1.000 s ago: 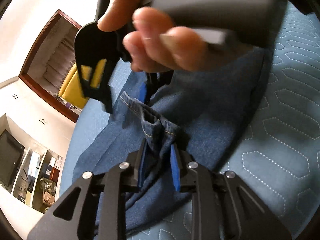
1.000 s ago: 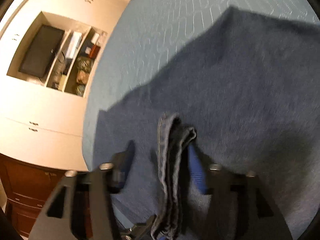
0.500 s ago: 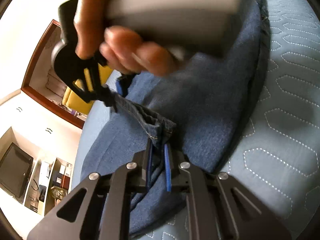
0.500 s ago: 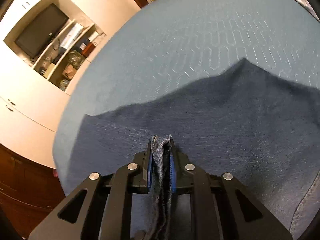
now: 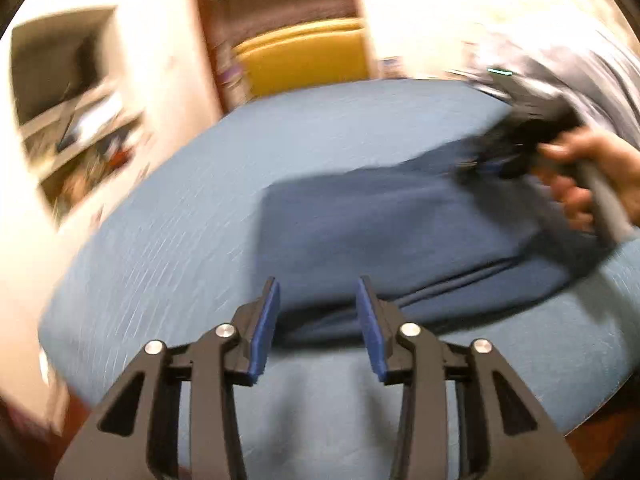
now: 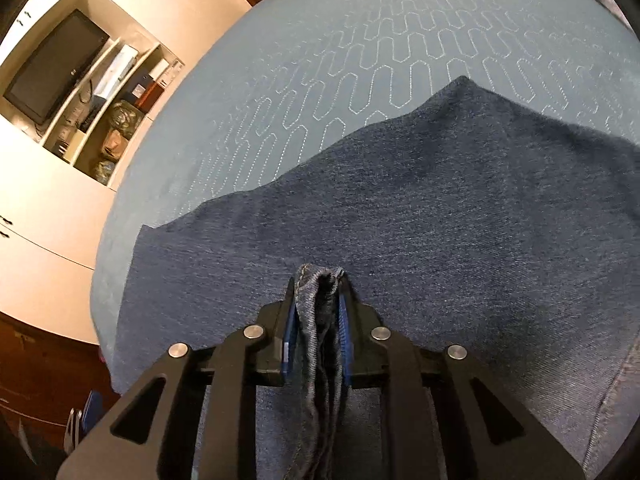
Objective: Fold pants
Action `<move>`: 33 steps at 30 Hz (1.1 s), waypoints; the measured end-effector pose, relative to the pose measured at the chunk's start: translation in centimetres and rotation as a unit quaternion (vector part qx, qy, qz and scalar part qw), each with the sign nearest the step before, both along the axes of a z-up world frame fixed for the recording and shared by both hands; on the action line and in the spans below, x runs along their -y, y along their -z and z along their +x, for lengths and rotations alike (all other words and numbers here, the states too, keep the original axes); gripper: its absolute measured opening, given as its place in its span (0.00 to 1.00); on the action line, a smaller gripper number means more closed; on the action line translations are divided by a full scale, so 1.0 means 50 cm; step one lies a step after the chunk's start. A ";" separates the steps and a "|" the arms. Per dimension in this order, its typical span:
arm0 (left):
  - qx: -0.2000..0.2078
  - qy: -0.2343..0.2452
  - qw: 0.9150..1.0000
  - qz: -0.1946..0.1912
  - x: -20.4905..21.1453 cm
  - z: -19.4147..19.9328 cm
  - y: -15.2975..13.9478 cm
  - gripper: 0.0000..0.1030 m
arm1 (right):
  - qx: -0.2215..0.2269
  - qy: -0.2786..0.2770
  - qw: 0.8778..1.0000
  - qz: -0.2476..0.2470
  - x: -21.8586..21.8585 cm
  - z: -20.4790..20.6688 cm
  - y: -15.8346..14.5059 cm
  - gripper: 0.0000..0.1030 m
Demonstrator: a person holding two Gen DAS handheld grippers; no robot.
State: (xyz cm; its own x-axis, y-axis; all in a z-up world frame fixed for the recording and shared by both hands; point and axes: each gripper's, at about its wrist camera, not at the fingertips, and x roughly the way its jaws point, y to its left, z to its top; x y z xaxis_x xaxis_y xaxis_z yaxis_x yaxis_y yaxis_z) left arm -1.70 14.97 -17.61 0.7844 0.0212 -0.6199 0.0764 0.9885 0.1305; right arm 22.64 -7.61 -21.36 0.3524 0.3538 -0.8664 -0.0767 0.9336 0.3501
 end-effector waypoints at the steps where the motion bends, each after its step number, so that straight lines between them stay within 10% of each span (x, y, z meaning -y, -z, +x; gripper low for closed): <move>1: -0.015 -0.016 1.000 -0.014 -0.039 -0.005 0.015 0.39 | 0.002 0.000 1.000 -0.012 -0.003 -0.001 -0.004 0.20; 9: -0.033 -0.044 0.997 -0.060 -0.144 -0.002 0.048 0.36 | 0.079 0.051 0.989 -0.116 -0.001 -0.085 -0.107 0.33; 19: 0.000 0.029 0.990 0.139 -0.042 0.035 0.070 0.34 | 0.092 -0.045 0.971 -0.217 -0.141 -0.149 -0.013 0.27; 33: 0.026 0.020 0.983 0.182 -0.019 0.045 0.052 0.34 | 0.087 -0.060 0.969 -0.222 -0.129 -0.154 0.022 0.26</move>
State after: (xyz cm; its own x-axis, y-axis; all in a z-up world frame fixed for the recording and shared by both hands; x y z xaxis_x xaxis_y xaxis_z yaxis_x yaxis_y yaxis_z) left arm 0.56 15.93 -20.19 0.8198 0.2024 -0.5358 0.0984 0.8718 0.4800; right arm 14.95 -1.15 -22.45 0.4858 0.0076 -0.8740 -0.2163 0.9699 -0.1118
